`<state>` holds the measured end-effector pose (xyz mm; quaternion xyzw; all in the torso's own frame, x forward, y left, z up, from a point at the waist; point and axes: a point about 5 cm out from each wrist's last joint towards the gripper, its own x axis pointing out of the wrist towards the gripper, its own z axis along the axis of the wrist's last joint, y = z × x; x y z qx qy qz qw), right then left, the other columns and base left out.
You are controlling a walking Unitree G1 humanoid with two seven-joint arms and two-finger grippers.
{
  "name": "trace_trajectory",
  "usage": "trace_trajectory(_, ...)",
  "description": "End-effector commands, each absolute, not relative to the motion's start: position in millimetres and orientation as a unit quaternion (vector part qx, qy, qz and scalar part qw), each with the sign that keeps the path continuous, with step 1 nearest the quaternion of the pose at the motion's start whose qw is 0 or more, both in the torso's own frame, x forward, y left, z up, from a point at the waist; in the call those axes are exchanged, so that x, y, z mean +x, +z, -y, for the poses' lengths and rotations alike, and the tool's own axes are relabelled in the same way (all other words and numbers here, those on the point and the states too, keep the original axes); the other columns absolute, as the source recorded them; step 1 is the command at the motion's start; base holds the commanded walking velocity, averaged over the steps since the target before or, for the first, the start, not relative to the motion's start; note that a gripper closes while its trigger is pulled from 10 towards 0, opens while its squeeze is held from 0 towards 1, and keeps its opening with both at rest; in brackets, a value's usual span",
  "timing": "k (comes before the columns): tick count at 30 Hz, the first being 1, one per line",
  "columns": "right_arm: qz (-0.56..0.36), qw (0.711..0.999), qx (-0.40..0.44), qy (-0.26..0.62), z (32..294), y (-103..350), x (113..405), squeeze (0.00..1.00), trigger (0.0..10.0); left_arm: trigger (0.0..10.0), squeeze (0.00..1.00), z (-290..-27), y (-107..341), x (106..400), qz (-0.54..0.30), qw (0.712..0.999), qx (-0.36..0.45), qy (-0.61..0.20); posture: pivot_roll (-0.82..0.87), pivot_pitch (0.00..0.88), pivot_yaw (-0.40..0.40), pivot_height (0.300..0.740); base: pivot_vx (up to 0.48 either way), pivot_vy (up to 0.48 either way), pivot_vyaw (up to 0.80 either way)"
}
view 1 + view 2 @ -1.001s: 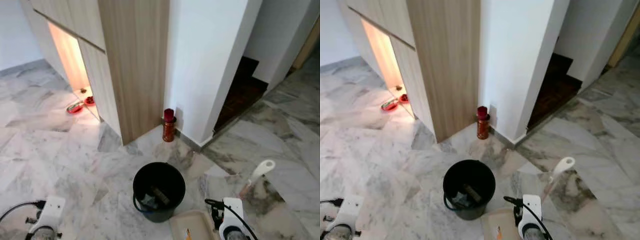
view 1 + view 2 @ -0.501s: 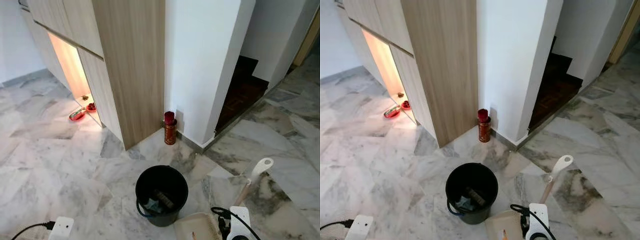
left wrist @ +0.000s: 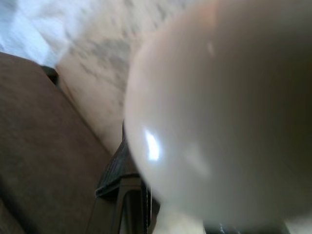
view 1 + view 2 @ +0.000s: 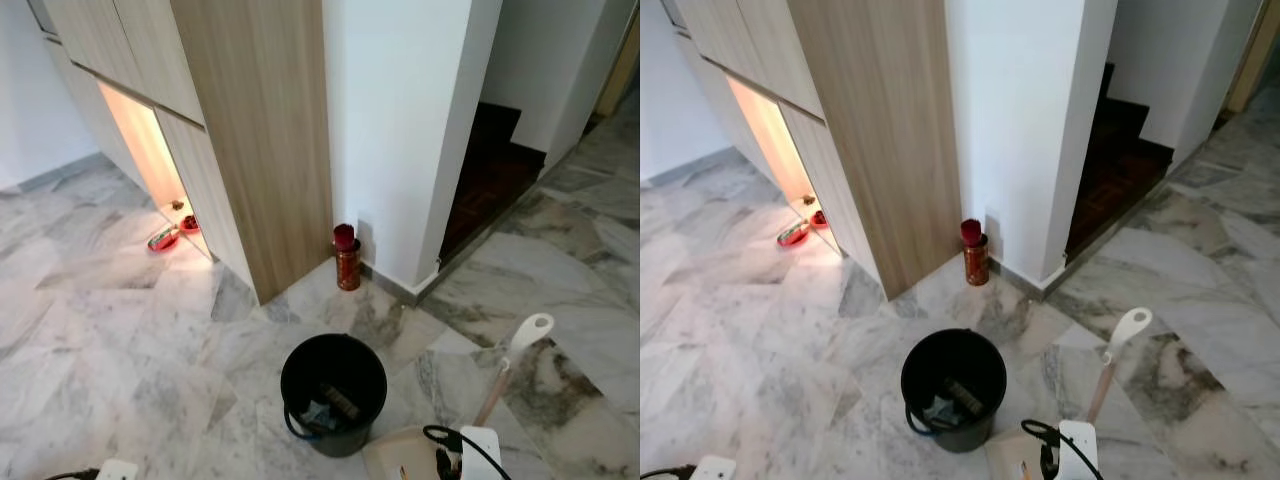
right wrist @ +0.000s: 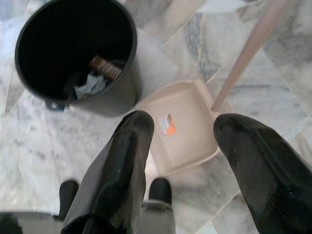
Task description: Sweep floor
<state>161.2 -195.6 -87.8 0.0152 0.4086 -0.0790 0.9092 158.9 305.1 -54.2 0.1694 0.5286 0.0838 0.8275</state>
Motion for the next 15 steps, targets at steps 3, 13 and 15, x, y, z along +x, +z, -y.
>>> trace_trajectory(3, -0.415, 0.907, 0.026, -0.073, 185, -90, 160, 0.00, 10.0, 10.0, 0.00, -327, -2, 193, -0.430, 0.871, 0.217, 0.097, 0.20, 0.022, 0.066, 0.740, 0.000, 0.000, 0.00)
trace_trajectory(13, -0.414, 0.907, 0.035, -0.073, 176, -91, 161, 0.00, 10.0, 10.0, 0.00, -323, 42, 153, -0.534, 0.813, 0.222, -0.068, 0.24, 0.021, 0.102, 0.740, 0.000, 0.000, 0.00)
trace_trajectory(15, -0.414, 0.907, 0.036, -0.071, 175, -90, 162, 0.00, 10.0, 10.0, 0.00, -319, 43, 139, -0.561, 0.782, 0.238, -0.129, 0.25, 0.021, 0.101, 0.740, 0.000, 0.000, 0.00)
